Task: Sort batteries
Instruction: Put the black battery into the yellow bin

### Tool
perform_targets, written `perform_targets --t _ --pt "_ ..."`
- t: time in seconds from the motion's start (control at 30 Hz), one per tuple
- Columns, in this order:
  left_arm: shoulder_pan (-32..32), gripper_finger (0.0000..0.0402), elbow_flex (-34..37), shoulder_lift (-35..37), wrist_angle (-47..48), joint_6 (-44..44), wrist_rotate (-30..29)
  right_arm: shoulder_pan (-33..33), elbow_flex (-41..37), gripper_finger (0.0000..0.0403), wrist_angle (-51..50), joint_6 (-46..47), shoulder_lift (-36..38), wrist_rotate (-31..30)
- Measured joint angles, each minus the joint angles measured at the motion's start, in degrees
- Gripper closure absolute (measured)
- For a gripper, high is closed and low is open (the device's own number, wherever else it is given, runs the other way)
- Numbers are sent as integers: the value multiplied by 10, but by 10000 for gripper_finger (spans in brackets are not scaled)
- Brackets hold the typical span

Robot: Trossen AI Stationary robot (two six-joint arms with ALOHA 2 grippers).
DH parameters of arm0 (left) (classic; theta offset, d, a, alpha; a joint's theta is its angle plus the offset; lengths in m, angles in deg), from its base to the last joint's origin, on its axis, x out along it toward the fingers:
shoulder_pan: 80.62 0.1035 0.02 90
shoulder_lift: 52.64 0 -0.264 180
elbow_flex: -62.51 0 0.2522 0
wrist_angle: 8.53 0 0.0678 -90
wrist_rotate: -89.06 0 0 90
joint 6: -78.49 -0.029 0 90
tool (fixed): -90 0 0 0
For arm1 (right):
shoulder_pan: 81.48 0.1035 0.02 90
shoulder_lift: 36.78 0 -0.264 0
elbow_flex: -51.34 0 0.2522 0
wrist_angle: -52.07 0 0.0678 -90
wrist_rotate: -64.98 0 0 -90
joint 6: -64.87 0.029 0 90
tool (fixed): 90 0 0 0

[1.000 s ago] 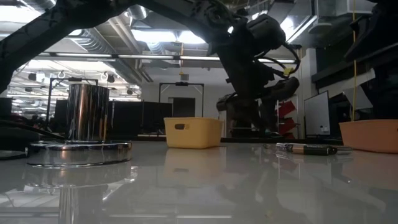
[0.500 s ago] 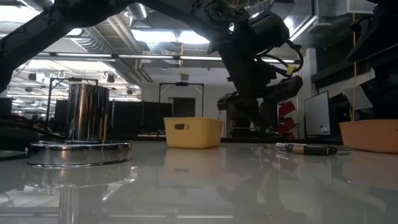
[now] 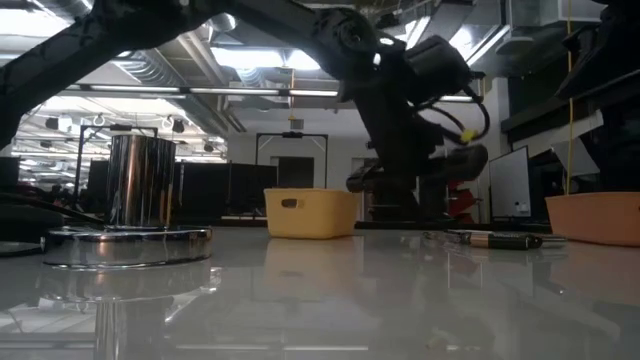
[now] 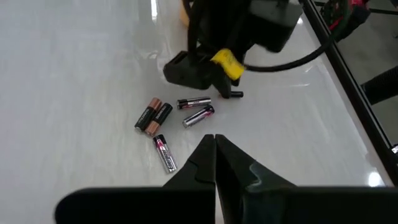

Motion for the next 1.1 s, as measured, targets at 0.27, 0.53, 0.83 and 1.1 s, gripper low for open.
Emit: perform_targets --t 0.27,0.53,0.83,1.1 --pt "5 282 0 -10 -3 14 -1 0 0 402 8 0 -8 15" --pt "9 282 0 -11 7 12 0 0 0 402 8 0 -8 18" --pt "14 284 0 -11 37 -6 -2 0 0 402 7 0 -9 18" --pt "12 336 0 -11 36 -67 0 0 0 402 7 0 -9 19"
